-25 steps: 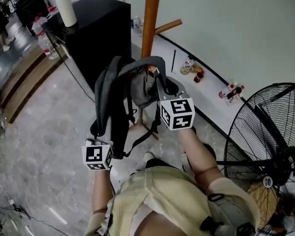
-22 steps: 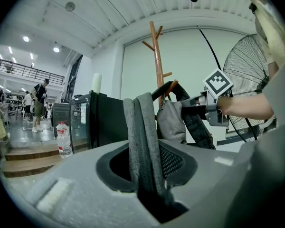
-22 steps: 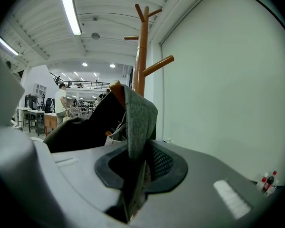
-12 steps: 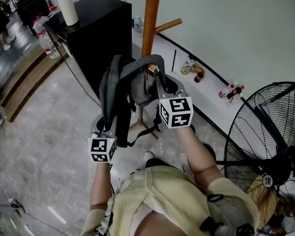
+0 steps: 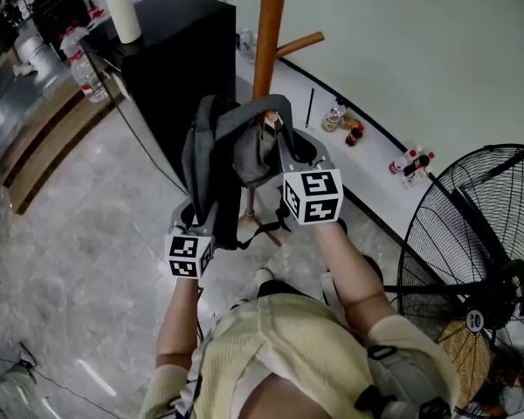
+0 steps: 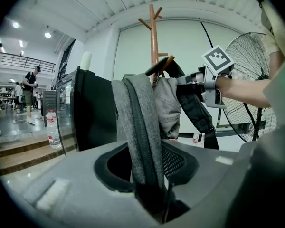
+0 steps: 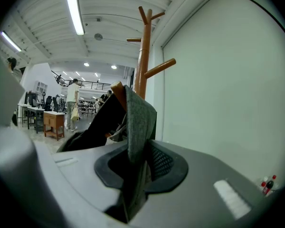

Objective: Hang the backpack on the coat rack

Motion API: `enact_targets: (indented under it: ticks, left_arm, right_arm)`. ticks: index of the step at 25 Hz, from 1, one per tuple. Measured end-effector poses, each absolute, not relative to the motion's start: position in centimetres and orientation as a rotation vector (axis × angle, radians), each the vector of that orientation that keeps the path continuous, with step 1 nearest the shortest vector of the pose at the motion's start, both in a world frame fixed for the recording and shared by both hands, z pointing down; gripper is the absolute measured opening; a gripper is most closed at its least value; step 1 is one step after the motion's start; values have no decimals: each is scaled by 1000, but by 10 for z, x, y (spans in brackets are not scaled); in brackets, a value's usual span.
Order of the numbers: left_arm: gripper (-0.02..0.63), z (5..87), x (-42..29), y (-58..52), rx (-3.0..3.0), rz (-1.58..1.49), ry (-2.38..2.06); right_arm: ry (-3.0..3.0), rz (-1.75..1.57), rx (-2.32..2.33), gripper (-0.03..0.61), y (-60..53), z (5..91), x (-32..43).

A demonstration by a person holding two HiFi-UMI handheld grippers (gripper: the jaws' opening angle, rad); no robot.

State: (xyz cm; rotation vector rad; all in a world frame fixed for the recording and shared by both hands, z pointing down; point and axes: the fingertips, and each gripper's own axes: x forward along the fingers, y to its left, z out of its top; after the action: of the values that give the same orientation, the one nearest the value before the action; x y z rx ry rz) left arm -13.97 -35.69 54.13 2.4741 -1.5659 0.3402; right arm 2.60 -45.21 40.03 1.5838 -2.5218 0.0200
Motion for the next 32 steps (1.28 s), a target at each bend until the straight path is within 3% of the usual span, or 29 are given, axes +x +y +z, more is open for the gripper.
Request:
enact_targets:
  ticks: [32]
  left_arm:
    - [186, 567, -118, -361, 2444, 371, -1436]
  right_arm:
    - [-2512, -31, 1617, 83, -452, 398, 31]
